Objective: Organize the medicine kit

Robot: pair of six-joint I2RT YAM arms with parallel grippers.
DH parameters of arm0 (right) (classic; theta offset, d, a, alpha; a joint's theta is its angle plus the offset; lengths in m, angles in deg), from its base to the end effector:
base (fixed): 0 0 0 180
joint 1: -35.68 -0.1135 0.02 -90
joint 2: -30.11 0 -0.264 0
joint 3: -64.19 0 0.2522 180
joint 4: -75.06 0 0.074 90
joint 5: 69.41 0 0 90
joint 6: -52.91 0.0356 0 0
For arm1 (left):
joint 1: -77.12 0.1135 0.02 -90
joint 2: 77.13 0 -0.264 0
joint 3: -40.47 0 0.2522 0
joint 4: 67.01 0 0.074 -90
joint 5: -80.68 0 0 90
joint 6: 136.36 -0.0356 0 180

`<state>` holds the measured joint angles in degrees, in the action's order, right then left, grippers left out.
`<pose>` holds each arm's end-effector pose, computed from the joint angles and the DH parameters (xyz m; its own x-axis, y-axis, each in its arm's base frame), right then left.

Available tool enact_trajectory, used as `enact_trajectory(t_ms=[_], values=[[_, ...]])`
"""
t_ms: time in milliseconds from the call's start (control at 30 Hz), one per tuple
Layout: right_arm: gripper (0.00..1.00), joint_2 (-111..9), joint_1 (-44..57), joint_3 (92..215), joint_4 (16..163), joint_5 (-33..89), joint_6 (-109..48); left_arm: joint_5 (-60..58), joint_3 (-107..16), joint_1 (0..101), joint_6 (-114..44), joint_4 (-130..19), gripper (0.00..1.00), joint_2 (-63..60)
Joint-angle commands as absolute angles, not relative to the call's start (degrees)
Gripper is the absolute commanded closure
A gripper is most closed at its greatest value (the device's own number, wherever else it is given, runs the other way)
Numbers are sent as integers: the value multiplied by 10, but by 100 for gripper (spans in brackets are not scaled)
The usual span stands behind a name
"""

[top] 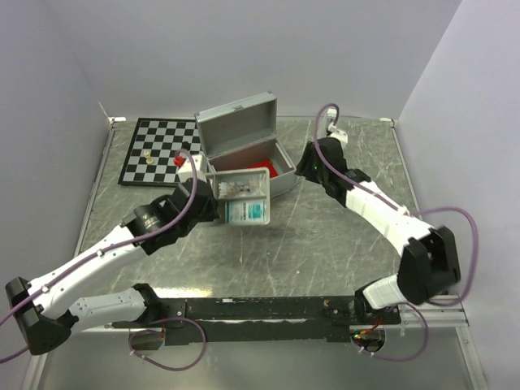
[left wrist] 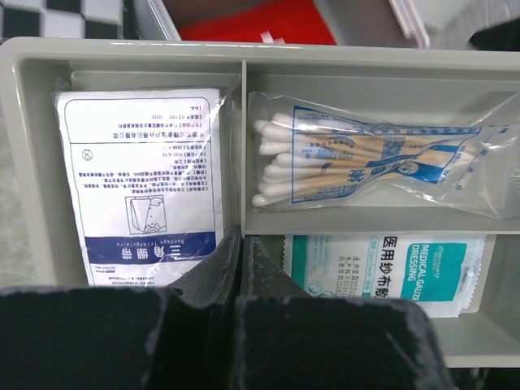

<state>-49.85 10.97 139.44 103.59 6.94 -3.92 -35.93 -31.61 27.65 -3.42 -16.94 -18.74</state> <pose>0.2907 0.1245 0.2932 -0.5410 0.3363 -0.7709 0.0825 0.9334 0.3493 0.1498 -0.1507 0.3352 -0.5855 -0.2525 -0.7704 0.0633 0.9331 -0.3540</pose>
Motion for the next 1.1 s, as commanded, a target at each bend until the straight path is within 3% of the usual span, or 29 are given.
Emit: enact_trajectory(t_ms=[0, 300, 767, 1067], values=[[36, -560, 115, 1464, 1009, 57, -31, -440, -414, 280, -24, -125, 99, -138], [38, -671, 123, 1538, 1005, 110, -24, -356, -460, 356, -38, -175, 99, -92], [68, -671, 120, 1442, 953, 157, -11, -335, -481, 364, -65, -201, 99, -46], [73, -615, 96, 1354, 944, 157, 9, -345, -519, 365, -88, -207, 99, 27]])
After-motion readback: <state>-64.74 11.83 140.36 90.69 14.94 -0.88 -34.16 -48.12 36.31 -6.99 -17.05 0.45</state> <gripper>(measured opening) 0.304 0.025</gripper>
